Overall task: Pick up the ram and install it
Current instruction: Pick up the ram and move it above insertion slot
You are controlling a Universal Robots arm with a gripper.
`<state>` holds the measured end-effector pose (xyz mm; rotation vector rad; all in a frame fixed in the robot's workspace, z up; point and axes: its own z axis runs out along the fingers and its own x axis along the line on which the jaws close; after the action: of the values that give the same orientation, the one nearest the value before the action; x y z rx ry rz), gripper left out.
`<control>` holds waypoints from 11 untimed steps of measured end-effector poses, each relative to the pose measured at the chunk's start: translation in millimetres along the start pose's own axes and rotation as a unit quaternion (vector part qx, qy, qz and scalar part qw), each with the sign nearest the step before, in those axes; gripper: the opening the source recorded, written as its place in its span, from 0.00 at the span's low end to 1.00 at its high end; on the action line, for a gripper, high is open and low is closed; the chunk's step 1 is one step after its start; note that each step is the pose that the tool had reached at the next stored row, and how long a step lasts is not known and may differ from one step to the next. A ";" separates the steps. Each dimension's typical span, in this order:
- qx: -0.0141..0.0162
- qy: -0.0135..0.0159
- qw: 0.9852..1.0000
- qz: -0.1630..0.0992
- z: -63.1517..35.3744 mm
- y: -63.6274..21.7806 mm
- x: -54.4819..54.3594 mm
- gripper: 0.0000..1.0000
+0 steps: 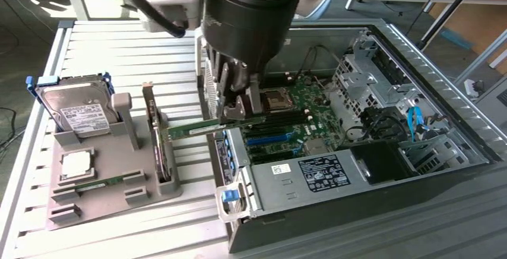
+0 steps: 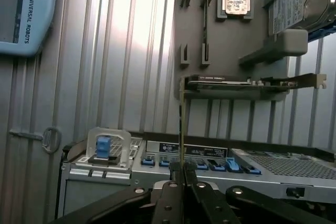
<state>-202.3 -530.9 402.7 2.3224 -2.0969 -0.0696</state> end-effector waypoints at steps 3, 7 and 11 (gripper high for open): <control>0.000 0.000 1.000 0.000 -0.5 -12.4 1.3 0.12; 0.000 0.000 1.000 0.000 -1.3 -31.7 3.2 0.12; 0.000 0.000 1.000 0.000 -2.1 -51.7 5.3 0.12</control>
<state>-150.3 -531.0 402.7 2.3222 -2.0966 -0.0703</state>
